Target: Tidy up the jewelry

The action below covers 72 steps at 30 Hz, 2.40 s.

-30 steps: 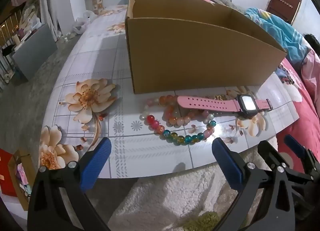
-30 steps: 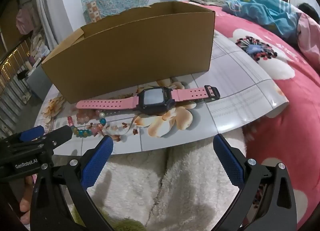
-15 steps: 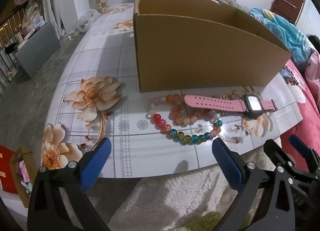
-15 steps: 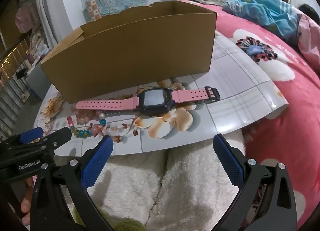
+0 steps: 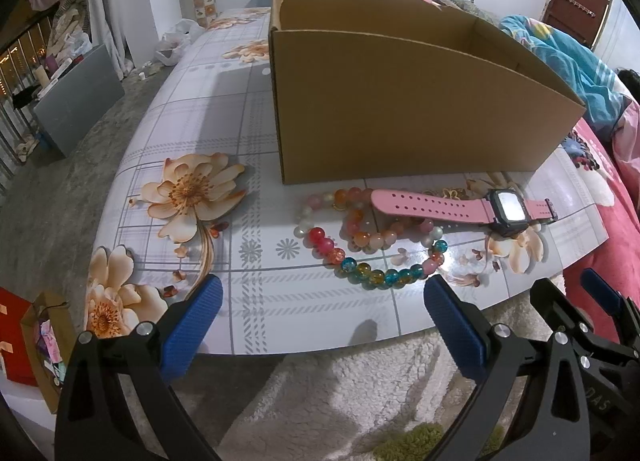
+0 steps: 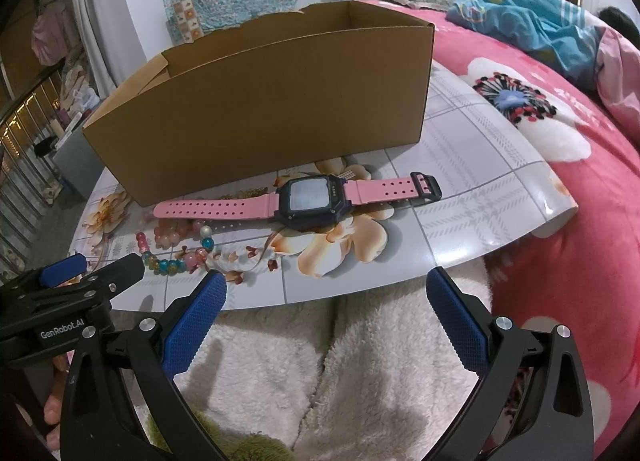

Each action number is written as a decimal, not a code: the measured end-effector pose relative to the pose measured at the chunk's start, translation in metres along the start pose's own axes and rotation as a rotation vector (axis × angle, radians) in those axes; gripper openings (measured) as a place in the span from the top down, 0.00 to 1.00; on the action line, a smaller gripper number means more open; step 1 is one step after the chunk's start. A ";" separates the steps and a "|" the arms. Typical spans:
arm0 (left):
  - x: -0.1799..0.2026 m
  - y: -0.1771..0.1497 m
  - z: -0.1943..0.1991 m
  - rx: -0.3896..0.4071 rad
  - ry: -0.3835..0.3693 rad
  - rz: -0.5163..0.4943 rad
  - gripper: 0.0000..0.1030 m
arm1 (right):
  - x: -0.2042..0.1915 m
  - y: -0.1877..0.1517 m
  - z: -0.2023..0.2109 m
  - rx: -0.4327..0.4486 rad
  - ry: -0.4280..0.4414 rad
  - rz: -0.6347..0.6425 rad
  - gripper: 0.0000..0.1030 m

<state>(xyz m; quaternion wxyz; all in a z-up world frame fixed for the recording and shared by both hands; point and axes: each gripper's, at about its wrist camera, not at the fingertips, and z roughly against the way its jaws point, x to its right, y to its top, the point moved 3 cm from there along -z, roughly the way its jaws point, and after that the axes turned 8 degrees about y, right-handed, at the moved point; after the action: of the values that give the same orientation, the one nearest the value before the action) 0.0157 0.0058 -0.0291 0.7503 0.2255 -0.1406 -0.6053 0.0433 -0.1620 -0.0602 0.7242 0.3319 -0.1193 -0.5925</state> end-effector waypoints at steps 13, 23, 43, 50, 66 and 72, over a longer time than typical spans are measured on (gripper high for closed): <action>0.001 0.000 -0.001 -0.003 0.011 -0.001 0.04 | -0.003 0.001 0.001 0.000 -0.001 0.002 0.06; 0.003 -0.001 -0.002 -0.004 0.023 -0.001 0.04 | -0.003 0.002 0.001 0.000 -0.001 0.001 0.06; 0.002 -0.002 -0.003 -0.004 0.029 -0.003 0.04 | -0.003 0.005 0.001 0.004 0.000 -0.003 0.06; 0.002 -0.003 -0.004 -0.004 0.029 -0.005 0.04 | -0.001 0.006 0.003 0.008 -0.005 -0.004 0.06; -0.018 0.003 -0.032 -0.076 0.017 -0.033 0.04 | -0.009 0.009 -0.020 -0.041 -0.036 0.002 0.06; -0.016 0.009 -0.040 -0.057 0.026 -0.100 0.04 | -0.015 0.009 -0.035 -0.064 -0.054 0.037 0.07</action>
<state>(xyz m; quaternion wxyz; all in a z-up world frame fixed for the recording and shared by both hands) 0.0393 0.0299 -0.0582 0.7271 0.2183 -0.1022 -0.6428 0.0657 -0.1356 -0.0775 0.7417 0.2901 -0.1260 -0.5915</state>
